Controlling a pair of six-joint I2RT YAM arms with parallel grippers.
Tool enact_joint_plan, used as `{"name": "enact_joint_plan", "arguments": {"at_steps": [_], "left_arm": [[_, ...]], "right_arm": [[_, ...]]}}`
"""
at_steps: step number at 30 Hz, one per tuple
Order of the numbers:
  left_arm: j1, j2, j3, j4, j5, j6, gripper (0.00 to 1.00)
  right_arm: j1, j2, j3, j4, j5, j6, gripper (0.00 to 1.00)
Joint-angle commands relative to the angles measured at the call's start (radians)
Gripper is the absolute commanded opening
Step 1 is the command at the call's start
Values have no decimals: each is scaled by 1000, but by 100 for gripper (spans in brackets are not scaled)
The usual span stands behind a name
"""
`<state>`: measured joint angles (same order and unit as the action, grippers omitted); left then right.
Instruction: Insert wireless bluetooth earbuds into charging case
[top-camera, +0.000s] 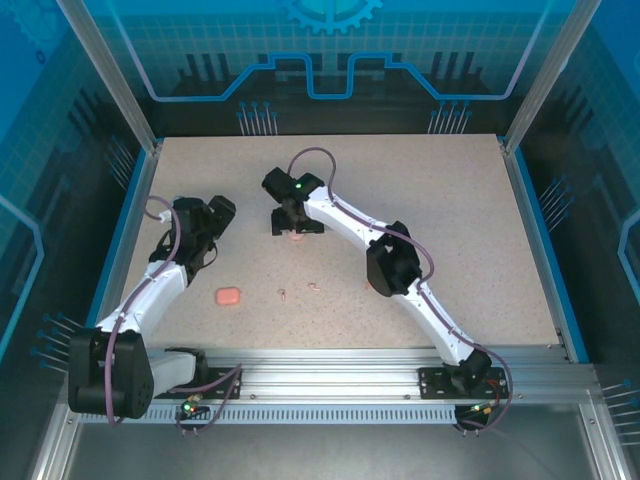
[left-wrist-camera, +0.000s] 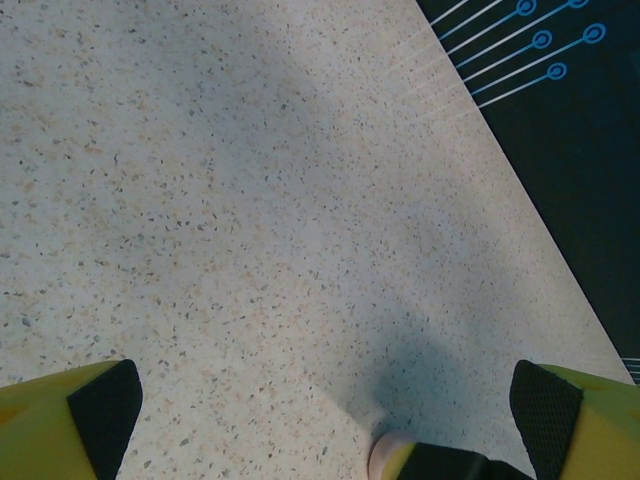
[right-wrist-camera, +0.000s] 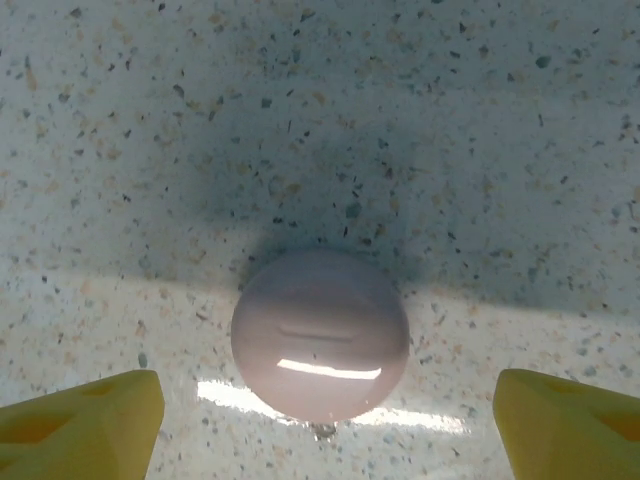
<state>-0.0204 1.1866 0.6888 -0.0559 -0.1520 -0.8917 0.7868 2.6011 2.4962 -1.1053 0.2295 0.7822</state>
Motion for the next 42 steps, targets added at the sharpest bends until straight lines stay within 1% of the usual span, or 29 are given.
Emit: {"name": "enact_joint_plan", "arguments": {"at_steps": [1,8,16,25,30,37,42], "left_arm": [[10,-12,-23,-8,26,-1,99],[10,-12,-28,1,44,7,99],[11,-18,-28,2,49,12,99],[10,-19,-28,1,52,17,99],[10,-12,-23,1,61,20,99],[10,-1,-22,20,92,25,99],[11,19,-6,26,160,25,99]], "right_arm": [[6,43,54,-24,31,22,84],[17,77,66,-28,92,14,81],[16,95,67,-15,109,8,79],[14,120,94,-1,87,1,72],[10,121,95,5,73,-5,66],[6,120,87,-8,65,-5,65],[3,113,67,-4,56,6,66]]}}
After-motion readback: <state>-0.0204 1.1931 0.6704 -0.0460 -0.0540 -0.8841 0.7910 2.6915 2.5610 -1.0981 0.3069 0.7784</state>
